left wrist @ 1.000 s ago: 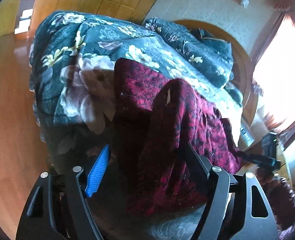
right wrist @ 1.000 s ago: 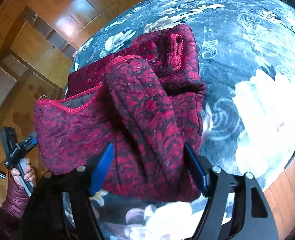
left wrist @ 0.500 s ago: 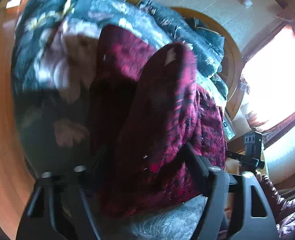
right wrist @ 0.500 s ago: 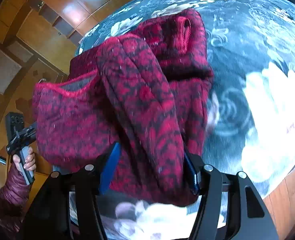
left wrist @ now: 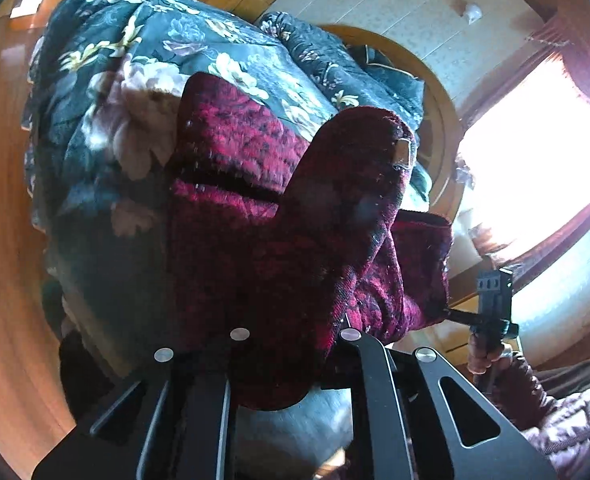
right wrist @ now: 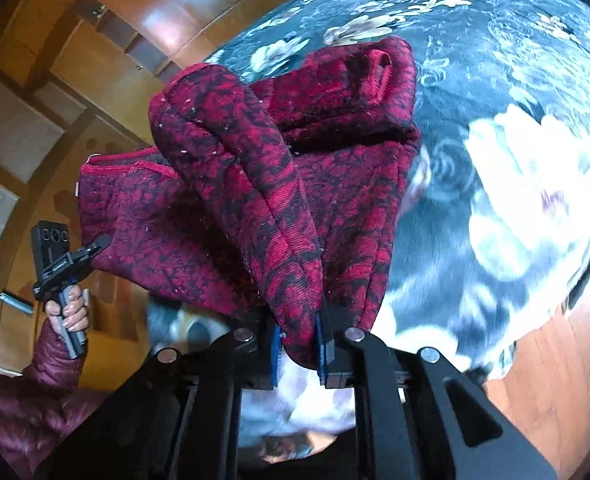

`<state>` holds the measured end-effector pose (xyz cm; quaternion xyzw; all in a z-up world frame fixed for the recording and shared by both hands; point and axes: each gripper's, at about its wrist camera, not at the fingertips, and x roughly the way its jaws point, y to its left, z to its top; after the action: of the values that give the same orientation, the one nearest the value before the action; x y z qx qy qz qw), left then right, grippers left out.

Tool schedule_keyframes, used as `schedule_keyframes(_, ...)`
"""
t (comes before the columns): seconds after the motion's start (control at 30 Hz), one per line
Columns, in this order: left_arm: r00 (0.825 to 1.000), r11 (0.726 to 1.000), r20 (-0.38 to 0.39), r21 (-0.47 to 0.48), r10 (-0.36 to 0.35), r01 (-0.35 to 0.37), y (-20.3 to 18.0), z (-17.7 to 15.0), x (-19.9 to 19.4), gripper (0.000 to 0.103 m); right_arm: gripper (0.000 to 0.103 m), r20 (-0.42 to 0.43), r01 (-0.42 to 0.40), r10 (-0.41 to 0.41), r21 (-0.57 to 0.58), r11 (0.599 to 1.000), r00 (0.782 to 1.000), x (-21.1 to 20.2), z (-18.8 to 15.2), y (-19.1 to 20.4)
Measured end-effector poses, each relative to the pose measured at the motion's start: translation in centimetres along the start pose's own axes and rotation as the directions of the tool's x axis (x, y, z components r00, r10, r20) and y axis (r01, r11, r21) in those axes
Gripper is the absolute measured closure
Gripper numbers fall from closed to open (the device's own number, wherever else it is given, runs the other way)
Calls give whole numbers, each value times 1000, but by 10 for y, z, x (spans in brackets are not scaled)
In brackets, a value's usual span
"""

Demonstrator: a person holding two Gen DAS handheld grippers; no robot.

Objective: Fold small clothes

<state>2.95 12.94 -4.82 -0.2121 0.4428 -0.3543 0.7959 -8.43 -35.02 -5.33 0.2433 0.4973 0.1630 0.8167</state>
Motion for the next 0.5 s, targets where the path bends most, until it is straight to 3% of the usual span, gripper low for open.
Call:
schedule_keyframes(0.2, 999, 998, -53, -62, 1, -5, 0, -41, -8, 91, 91, -43, -17, 18, 34, 999, 999, -10, -43, -4)
schedule_keyframes(0.3, 998, 995, -47, -87, 45, -49, 6, -33, 0, 83, 90, -28, 6, -3, 78, 997, 1000, 2, -40, -15)
schedule_keyframes(0.33, 998, 994, -38, -93, 49, -53, 7, -27, 1, 82, 87, -27, 16, -14, 77, 997, 1000, 6, -37, -15)
schedule_keyframes(0.4, 998, 996, -12, -69, 58, -58, 4, -16, -1, 70, 71, -13, 77, -77, 61, 995, 997, 8, -32, -12)
schedule_keyframes(0.47, 995, 996, 26, -25, 92, -91, -1, -8, -7, 51, 47, 28, 142, -143, 43, 989, 989, 2, -25, -7)
schedule_keyframes(0.5, 994, 994, 42, 2, 105, -106, -4, -2, -8, 50, 45, 53, 152, -153, 33, 988, 987, -2, -21, -3)
